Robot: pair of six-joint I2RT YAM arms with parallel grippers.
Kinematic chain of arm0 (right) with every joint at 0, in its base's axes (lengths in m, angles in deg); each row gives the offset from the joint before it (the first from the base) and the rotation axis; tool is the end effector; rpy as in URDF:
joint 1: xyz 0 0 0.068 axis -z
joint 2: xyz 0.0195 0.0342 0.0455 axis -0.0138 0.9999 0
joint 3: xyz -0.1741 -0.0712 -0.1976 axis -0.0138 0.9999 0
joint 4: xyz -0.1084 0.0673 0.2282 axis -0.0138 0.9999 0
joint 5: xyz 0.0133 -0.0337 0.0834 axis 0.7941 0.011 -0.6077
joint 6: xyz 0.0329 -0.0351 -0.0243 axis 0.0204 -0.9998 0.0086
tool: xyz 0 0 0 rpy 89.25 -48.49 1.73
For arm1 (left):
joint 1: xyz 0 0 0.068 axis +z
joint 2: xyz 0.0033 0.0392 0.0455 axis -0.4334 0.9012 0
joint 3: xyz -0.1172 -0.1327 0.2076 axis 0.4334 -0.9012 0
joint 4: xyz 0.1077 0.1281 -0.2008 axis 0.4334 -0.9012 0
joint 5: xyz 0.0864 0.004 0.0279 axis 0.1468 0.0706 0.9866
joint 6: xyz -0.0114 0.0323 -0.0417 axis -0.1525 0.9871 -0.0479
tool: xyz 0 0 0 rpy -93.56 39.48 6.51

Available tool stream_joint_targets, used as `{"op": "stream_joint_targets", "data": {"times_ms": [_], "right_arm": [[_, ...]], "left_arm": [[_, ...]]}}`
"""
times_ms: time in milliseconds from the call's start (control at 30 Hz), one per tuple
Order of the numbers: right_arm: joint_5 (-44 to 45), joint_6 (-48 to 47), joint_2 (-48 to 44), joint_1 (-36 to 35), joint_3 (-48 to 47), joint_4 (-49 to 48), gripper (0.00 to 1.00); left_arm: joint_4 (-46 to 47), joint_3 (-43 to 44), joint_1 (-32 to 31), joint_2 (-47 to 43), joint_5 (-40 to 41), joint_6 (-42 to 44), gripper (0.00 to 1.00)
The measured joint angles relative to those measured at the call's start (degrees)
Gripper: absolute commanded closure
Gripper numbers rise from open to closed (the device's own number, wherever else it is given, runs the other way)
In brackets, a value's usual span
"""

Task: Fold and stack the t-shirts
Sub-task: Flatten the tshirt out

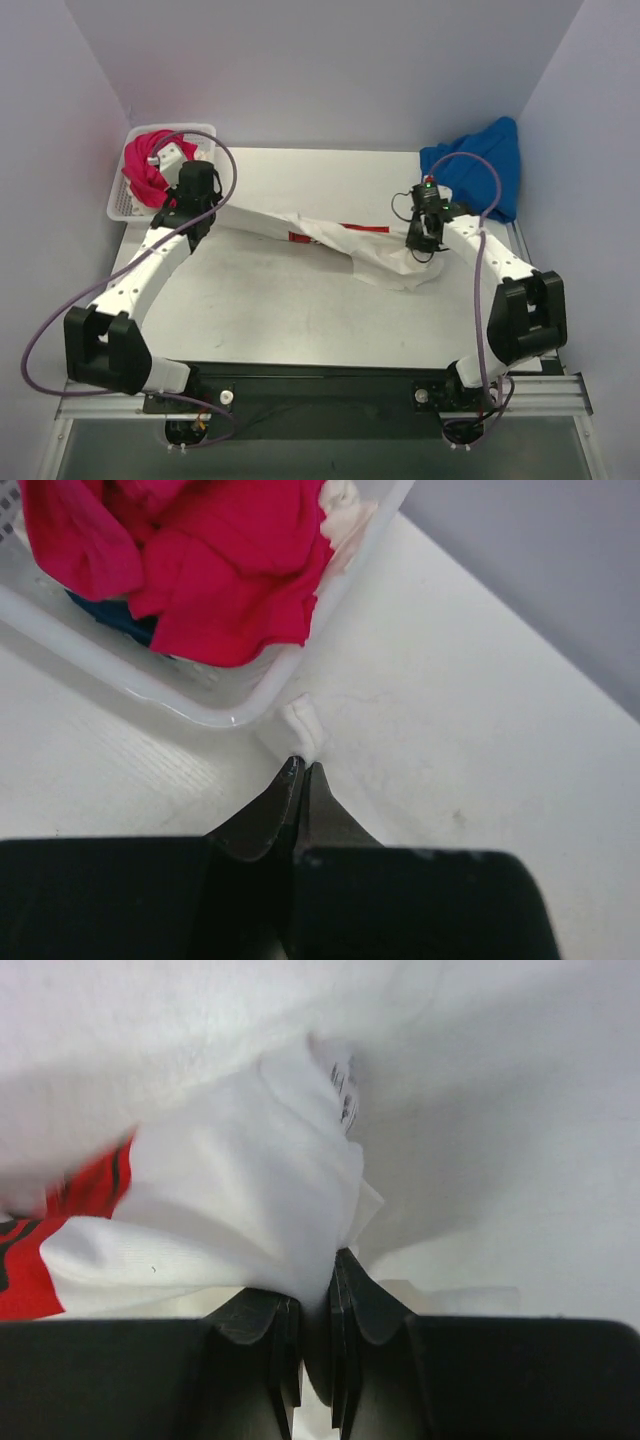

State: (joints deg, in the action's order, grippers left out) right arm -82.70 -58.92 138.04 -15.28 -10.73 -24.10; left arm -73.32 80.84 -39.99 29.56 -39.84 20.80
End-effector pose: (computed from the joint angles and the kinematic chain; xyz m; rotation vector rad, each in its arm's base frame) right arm 0.3221 0.0885 0.2401 0.2848 2.4390 0.1892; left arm 0.3160 -0.0605 0.3138 -0.7451 1.8810 0.0308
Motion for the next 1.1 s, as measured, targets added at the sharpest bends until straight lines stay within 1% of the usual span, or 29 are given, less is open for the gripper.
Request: {"op": "stream_joint_targets", "data": {"times_ms": [100, 200, 400, 633, 767, 967, 1033, 1100], "right_arm": [[-0.98, 0.20, -4.22, 5.38, -2.89, 1.38, 1.00], [-2.40, 0.20, -8.09, 7.87, -6.45, 2.19, 1.00], [-4.20, 0.17, -12.83, 9.40, -12.41, 3.58, 1.00], [-4.50, -0.09, -14.36, 9.40, -16.68, 5.29, 1.00], [-5.57, 0.00, -16.96, 9.38, -16.90, 5.73, 1.00], [-7.10, 2.27, -22.82, 8.98, -12.22, 6.21, 1.00], [-7.08, 3.56, -22.67, 8.72, -11.17, 6.36, 1.00], [-6.73, 4.96, -20.52, 8.57, -10.93, 6.29, 1.00]], "left_arm": [[-0.15, 0.42, 1.22, -4.81, -0.59, 0.22, 1.00], [-0.61, 1.31, 1.66, -7.80, -2.21, 0.39, 1.00], [-0.83, 2.36, 2.32, -13.62, -3.74, 1.49, 1.00], [-0.90, 2.78, 2.32, -20.72, -4.20, 1.81, 1.00], [-2.14, 1.99, 2.36, -24.83, -4.37, 1.18, 1.00], [-4.98, -4.61, 2.40, -33.03, -4.17, -0.50, 1.00], [-5.60, -6.75, 2.43, -33.62, -3.69, -1.27, 1.00], [-6.01, -8.44, 2.47, -32.83, -3.21, -1.99, 1.00]]}}
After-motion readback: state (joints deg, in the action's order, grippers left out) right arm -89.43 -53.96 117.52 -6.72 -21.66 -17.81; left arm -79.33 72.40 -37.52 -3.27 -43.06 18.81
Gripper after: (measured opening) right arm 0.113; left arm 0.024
